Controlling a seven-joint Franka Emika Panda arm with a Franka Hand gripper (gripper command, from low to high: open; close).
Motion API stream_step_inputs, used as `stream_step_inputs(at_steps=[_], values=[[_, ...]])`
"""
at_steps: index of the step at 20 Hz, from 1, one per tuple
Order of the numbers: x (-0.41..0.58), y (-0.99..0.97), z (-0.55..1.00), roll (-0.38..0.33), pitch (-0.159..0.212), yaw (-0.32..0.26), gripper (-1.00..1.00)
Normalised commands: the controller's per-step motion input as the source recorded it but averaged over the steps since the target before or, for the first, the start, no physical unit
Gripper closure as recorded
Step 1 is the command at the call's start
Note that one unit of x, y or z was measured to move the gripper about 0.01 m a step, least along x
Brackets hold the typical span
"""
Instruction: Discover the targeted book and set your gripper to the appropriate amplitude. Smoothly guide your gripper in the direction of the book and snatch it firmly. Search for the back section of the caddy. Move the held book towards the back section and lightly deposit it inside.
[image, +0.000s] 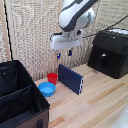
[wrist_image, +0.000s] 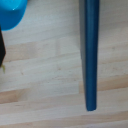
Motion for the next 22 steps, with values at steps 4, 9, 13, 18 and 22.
stream_step_inputs(at_steps=[4, 9, 13, 18, 22], values=[[0.08, -0.34, -0.23, 0.005, 0.0, 0.093, -1.0], [0.101, -0.16, -0.46, -0.007, 0.0, 0.107, -1.0], [0.072, -0.26, -0.5, 0.0, 0.0, 0.102, -1.0], [0.003, -0.24, -0.42, -0.014, 0.006, 0.07, -1.0], [0.0, -0.01, -0.29, -0.067, 0.014, 0.01, -1.0]])
